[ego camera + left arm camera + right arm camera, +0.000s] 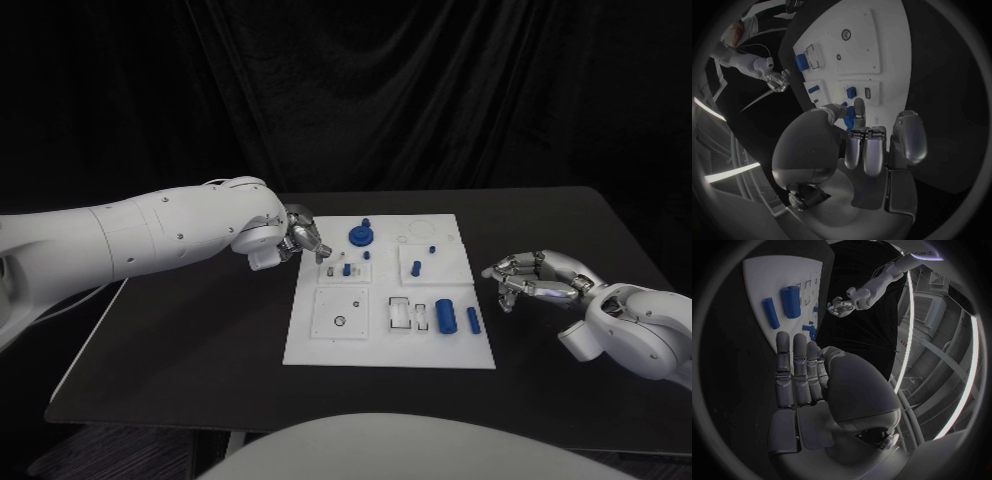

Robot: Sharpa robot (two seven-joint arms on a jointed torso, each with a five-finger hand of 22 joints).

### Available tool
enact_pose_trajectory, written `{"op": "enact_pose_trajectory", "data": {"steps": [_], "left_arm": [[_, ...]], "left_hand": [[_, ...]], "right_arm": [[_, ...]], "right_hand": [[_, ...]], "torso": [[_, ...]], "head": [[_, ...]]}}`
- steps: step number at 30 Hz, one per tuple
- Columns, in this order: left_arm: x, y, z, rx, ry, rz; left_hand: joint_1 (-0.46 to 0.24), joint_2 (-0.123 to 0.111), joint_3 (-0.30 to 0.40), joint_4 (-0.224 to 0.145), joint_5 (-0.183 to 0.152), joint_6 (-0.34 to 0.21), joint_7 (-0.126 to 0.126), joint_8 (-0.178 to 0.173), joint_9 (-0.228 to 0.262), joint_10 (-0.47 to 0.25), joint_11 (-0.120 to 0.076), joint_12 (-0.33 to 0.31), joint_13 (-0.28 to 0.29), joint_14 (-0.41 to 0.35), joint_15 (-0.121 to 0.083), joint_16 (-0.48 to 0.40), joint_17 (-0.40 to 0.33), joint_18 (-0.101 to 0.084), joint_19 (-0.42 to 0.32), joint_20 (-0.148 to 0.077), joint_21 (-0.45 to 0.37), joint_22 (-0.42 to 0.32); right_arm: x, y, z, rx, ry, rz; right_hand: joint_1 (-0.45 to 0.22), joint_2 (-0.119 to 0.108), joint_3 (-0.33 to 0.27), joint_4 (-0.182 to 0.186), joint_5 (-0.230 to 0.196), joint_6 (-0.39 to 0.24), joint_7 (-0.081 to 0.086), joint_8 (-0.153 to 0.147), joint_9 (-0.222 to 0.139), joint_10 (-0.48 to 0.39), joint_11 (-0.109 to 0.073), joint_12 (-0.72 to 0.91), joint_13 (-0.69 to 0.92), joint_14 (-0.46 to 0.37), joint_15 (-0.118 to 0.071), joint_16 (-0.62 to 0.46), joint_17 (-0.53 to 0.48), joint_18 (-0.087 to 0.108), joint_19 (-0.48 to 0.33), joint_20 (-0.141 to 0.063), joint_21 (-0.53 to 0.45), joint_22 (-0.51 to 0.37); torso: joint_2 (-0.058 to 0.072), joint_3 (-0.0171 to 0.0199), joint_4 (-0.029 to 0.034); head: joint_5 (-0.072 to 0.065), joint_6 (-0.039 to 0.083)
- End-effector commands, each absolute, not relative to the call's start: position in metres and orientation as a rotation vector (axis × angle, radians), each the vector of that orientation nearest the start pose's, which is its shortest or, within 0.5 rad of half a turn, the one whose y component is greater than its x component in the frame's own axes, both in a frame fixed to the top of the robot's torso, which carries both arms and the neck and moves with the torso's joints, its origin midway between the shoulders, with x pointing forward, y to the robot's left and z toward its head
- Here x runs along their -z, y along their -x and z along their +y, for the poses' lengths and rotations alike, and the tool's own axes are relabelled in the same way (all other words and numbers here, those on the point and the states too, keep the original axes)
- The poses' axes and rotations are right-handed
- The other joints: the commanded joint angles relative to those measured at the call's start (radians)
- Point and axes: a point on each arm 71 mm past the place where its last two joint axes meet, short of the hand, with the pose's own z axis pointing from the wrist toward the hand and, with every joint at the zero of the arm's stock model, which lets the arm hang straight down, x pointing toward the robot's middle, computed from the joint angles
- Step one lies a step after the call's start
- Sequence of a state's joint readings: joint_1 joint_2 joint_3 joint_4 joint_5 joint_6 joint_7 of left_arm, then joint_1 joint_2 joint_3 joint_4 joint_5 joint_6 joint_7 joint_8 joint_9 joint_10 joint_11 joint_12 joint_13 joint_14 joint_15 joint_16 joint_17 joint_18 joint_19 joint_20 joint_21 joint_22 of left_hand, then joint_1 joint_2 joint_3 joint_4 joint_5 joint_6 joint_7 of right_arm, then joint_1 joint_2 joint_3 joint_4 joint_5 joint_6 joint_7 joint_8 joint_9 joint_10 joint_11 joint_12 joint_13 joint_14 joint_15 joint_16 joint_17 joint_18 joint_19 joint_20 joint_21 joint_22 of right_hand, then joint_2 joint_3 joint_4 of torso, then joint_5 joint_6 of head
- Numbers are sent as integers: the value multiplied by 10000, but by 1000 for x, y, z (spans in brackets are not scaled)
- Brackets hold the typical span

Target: Assemble the parts on the task board

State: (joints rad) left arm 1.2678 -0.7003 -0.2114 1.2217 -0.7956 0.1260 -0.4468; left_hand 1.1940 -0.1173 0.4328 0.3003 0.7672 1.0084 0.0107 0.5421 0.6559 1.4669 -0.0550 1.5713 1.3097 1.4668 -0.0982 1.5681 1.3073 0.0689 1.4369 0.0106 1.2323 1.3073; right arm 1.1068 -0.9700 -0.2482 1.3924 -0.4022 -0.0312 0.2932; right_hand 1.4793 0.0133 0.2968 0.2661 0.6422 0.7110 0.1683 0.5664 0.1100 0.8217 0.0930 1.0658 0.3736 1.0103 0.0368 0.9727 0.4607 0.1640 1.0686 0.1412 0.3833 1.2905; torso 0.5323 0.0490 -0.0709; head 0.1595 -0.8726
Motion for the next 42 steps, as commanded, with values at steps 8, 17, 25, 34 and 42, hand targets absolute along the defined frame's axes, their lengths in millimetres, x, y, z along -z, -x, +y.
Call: {"op": "enact_pose_trajectory", "data": {"steps": [8,17,25,34,42], "left_arm": [[275,-519,227,3966,4460,27167],[278,-534,221,3503,4557,27310],[283,-538,220,2832,4342,27424],[292,-537,220,2002,3934,27668],[297,-538,221,1758,4046,27652]], "left_hand": [[-84,186,227,-90,84,-75,52,-71,34,1039,3,-5,2611,1040,-18,27,2634,96,-162,16,-193,1590],[-8,205,314,-118,-47,-184,88,-58,84,1039,35,-5,2611,1040,13,27,2634,113,-222,43,-280,1569],[45,218,316,-149,-274,-284,119,-45,132,1039,69,-5,2611,1040,47,27,2634,120,-257,73,-314,1560],[272,174,237,-267,-875,-402,133,28,240,1039,92,-5,2611,1040,75,27,2634,120,-269,110,-296,1563],[391,270,148,-279,-1569,-450,141,70,301,1039,105,-5,2611,1040,88,27,2634,120,-271,127,-281,1564]], "right_arm": [[305,-433,-299,-12092,-8618,20061],[305,-432,-298,-12128,-8605,20082],[306,-432,-297,-12149,-8601,20124],[306,-432,-295,-12157,-8603,20192],[306,-432,-295,-12154,-8610,20253]], "right_hand": [[-2,2,20,-1,6,-7,1,58,-13,-32,6,23,-14,-44,-39,65,-17,177,-46,-25,62,12],[-2,2,20,-1,6,-7,1,58,-13,-32,6,23,-14,-44,-39,65,-17,177,-46,-25,62,12],[-2,2,20,-1,6,-7,1,58,-13,-32,6,23,-14,-44,-39,65,-17,177,-46,-25,62,12],[7,6,30,-8,8,-10,1,60,-14,-38,6,21,-19,-51,-40,65,-24,177,-51,-26,63,14],[7,6,30,-8,8,-10,1,60,-14,-38,6,21,-19,-51,-40,65,-24,177,-51,-26,63,14]], "torso": [[25,3,-12],[37,2,-4],[37,3,-7],[31,2,0],[41,-5,6]], "head": [[19,0],[49,0],[74,0],[103,0],[116,0]]}}
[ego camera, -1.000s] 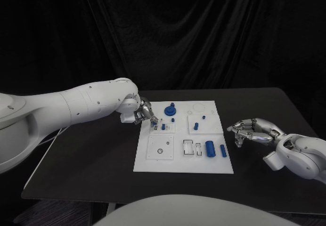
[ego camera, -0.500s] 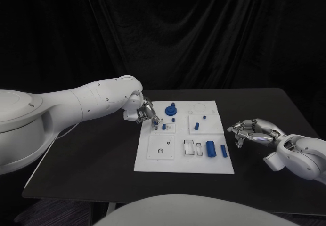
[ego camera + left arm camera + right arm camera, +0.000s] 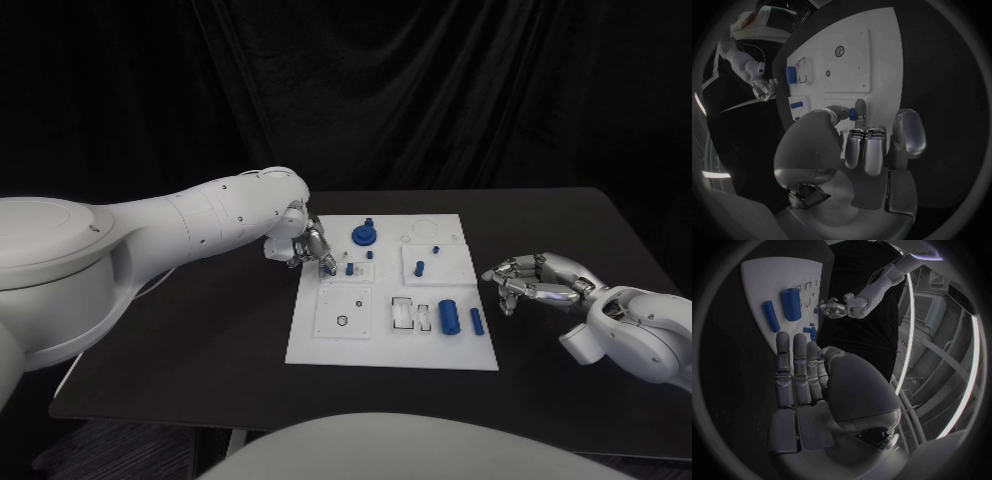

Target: Assemble the parts on the task board

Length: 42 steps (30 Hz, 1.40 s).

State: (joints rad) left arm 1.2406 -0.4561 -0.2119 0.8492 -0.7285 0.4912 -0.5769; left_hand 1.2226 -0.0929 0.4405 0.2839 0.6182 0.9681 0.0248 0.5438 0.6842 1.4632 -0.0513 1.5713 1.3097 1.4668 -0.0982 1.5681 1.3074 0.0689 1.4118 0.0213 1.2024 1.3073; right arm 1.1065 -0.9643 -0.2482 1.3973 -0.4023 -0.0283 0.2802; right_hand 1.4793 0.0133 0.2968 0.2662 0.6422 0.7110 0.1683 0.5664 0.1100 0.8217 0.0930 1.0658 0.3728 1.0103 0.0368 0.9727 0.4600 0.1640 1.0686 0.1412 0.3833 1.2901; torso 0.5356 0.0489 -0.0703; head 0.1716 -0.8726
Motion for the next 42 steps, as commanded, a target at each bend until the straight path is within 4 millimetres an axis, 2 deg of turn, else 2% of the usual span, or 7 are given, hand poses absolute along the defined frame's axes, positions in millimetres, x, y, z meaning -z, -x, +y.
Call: {"op": "enact_pose_trajectory", "data": {"steps": [1,2,4,11,16,28,42], "left_arm": [[298,-538,221,1735,4073,27641],[298,-539,222,1721,4089,27634],[299,-539,222,1684,4136,27612],[301,-539,222,1664,4249,27519],[302,-538,219,1750,4197,27540],[303,-536,213,1945,4126,27477],[305,-537,214,1990,4402,27163]], "left_hand": [[114,45,47,-104,-206,-53,2,59,26,1076,72,-5,2611,1040,91,27,2634,123,-26,22,6,1560],[116,49,42,-102,-235,-55,2,60,28,1076,72,-5,2611,1040,92,27,2634,122,-24,23,12,1562],[127,98,-32,-80,-689,-64,-1,70,44,1076,74,-5,2611,1040,96,27,2634,122,-28,29,12,1560],[168,187,-79,-69,-1019,-75,0,72,53,1076,77,-5,2611,1040,99,27,2634,126,-36,33,2,1557],[173,215,-204,-43,-1484,-94,5,65,57,1076,87,-5,2611,1040,109,27,2634,137,-69,42,-52,1541],[197,212,-268,-49,-1691,-163,16,25,44,1076,95,-5,2611,1040,116,27,2634,162,-129,49,-168,1507],[229,291,-252,-40,-1702,-237,36,-25,22,1076,110,-5,2611,1040,126,27,2634,174,-160,55,-227,1490]], "right_arm": [[307,-432,-294,-12154,-8611,20262],[307,-432,-294,-12154,-8612,20267],[307,-432,-294,-12152,-8613,20278],[307,-433,-294,-12155,-8613,20316],[307,-433,-293,-12150,-8620,20360],[308,-432,-294,-12105,-8657,20430],[308,-432,-294,-12091,-8675,20481]], "right_hand": [[7,6,30,-8,8,-10,1,60,-14,-39,6,21,-10,-51,-40,65,-17,178,-51,-25,63,17],[7,6,30,-8,8,-10,1,60,-14,-39,6,21,-10,-51,-40,65,-17,178,-51,-25,63,17],[4,12,32,-4,3,-13,3,60,-14,-41,8,20,-12,-54,-38,65,-20,177,-53,-25,63,17],[4,12,32,-4,3,-13,3,60,-14,-41,8,20,-12,-54,-38,65,-20,177,-53,-25,63,17],[2,19,37,0,-2,-18,4,59,-16,-44,9,19,-14,-59,-37,65,-23,176,-57,-24,63,17],[4,23,41,0,-3,-23,5,58,-17,-47,9,18,-16,-62,-36,64,-25,176,-59,-23,63,17],[8,23,44,-3,-4,-27,5,56,-18,-50,9,18,-17,-65,-35,64,-27,176,-61,-23,62,17]], "torso": [[7,-4,1],[7,-2,-3],[8,-1,-3],[-7,2,-8],[-8,-1,-8],[-8,2,-9],[-6,1,-6]], "head": [[-3,0],[6,0],[21,0],[37,0],[41,0],[12,0],[21,0]]}}
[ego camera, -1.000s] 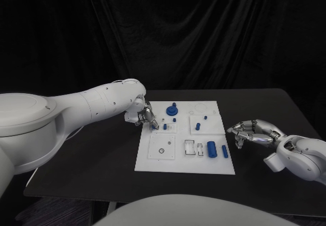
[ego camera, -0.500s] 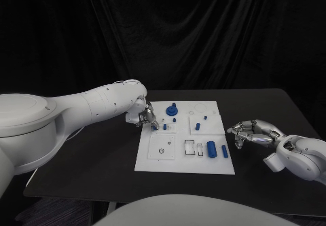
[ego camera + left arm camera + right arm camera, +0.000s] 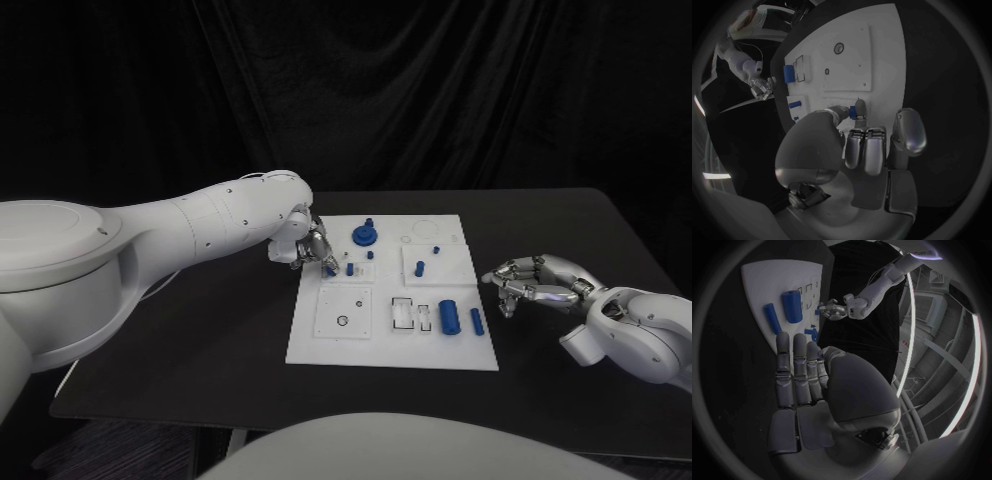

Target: Assemble the parts on the task board

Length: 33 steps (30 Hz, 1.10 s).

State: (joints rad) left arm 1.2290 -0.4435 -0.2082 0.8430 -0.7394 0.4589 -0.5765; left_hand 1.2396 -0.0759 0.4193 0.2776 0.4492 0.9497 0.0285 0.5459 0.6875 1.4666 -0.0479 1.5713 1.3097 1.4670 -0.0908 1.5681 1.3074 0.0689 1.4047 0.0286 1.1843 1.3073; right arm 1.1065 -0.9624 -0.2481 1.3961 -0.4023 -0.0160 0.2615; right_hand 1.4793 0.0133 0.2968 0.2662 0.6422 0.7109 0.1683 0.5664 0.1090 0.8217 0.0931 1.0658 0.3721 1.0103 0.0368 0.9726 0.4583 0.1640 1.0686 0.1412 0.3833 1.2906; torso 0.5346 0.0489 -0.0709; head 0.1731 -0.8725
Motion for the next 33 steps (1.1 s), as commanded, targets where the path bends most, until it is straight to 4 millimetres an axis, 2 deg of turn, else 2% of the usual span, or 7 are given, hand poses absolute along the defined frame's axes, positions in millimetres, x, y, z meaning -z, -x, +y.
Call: {"op": "enact_pose_trajectory", "data": {"steps": [1,23,29,33], "left_arm": [[305,-537,214,2000,4424,27133],[309,-535,210,2237,4585,26854],[309,-534,213,2253,4678,26766],[309,-533,215,2235,4551,26644]], "left_hand": [[62,125,-38,22,-12,-56,0,-48,-12,1042,77,-5,2611,1038,53,27,2634,175,-92,-17,-55,1488],[172,154,-18,-43,43,-106,13,-68,-16,1042,89,-5,2611,1038,67,27,2634,186,-119,-7,-105,1474],[355,99,12,-144,459,-129,36,-53,2,1042,109,-5,2611,1038,84,27,2634,190,-131,11,-117,1470],[407,56,18,-168,623,-129,38,-41,11,1042,111,-5,2611,1038,88,27,2634,192,-133,16,-119,1469]], "right_arm": [[308,-432,-294,-12091,-8675,20484],[308,-431,-294,-12065,-8706,20594],[308,-431,-295,-12040,-8720,20596],[308,-431,-295,-12026,-8724,20595]], "right_hand": [[8,23,44,-3,-4,-27,5,56,-8,-50,9,18,-10,-65,-36,64,-9,176,-61,-23,63,13],[13,26,50,-8,-8,-35,7,55,-10,-55,11,18,-13,-72,-34,63,-13,176,-66,-23,62,13],[13,26,50,-8,-8,-35,7,55,-10,-55,11,18,-13,-72,-34,63,-13,176,-66,-23,62,13],[12,26,52,-7,-15,-41,11,54,-12,-60,14,18,-15,-78,-32,63,-17,175,-70,-21,62,14]], "torso": [[4,1,1],[5,0,-1],[0,1,2],[3,1,2]], "head": [[5,-1],[7,-1],[-4,-1],[0,-1]]}}
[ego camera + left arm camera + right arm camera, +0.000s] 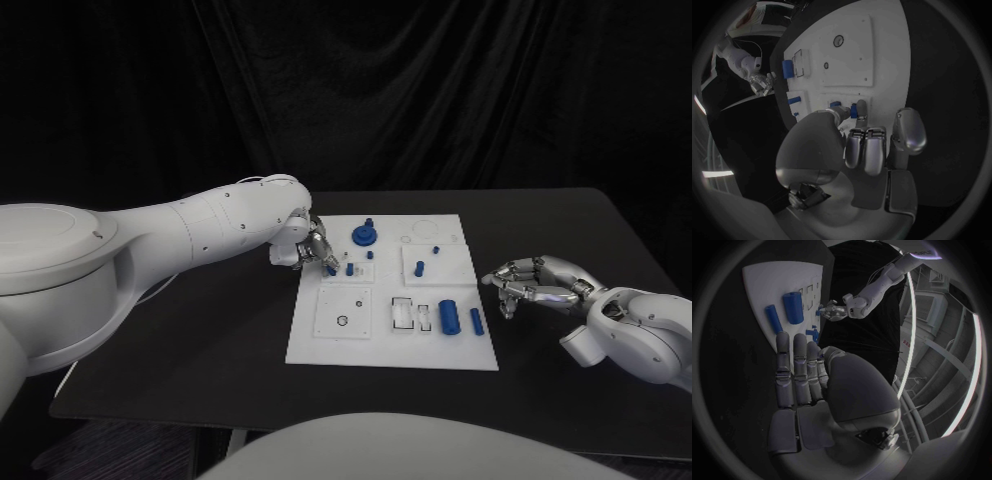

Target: Assemble the parts on the task board

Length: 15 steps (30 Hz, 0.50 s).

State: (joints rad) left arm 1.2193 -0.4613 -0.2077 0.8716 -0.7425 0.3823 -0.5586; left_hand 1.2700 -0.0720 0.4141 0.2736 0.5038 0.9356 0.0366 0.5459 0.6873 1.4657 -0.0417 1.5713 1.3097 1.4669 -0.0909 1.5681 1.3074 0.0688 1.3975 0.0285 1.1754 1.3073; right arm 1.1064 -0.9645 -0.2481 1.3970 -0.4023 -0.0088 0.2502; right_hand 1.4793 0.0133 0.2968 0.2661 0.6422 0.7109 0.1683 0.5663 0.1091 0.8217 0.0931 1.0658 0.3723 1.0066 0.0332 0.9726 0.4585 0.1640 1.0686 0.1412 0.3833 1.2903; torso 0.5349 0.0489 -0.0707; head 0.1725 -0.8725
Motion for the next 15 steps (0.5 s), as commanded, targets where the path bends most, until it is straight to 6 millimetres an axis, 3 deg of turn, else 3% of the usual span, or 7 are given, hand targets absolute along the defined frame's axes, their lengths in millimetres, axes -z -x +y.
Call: {"op": "enact_pose_trajectory", "data": {"steps": [1,15], "left_arm": [[309,-532,216,2204,4471,26585],[306,-531,213,2344,3595,25792]], "left_hand": [[114,-1,67,-134,114,14,-42,-36,16,1051,49,-5,2611,1039,89,27,2634,186,-49,17,-2,1477],[79,-89,9,-83,114,75,-48,2,32,1051,46,-5,2611,1039,84,27,2634,176,-24,19,49,1490]], "right_arm": [[308,-431,-295,-12025,-8724,20595],[309,-432,-294,-12034,-8714,20638]], "right_hand": [[12,26,52,-7,-15,-41,11,54,-13,-60,14,18,-17,-42,4,63,-19,175,-70,-21,62,16],[8,26,51,-4,-22,-45,13,53,-14,-63,16,18,-18,-45,6,63,-21,174,-72,-20,62,17]], "torso": [[-2,1,1],[-3,-1,3]], "head": [[7,-1],[44,-1]]}}
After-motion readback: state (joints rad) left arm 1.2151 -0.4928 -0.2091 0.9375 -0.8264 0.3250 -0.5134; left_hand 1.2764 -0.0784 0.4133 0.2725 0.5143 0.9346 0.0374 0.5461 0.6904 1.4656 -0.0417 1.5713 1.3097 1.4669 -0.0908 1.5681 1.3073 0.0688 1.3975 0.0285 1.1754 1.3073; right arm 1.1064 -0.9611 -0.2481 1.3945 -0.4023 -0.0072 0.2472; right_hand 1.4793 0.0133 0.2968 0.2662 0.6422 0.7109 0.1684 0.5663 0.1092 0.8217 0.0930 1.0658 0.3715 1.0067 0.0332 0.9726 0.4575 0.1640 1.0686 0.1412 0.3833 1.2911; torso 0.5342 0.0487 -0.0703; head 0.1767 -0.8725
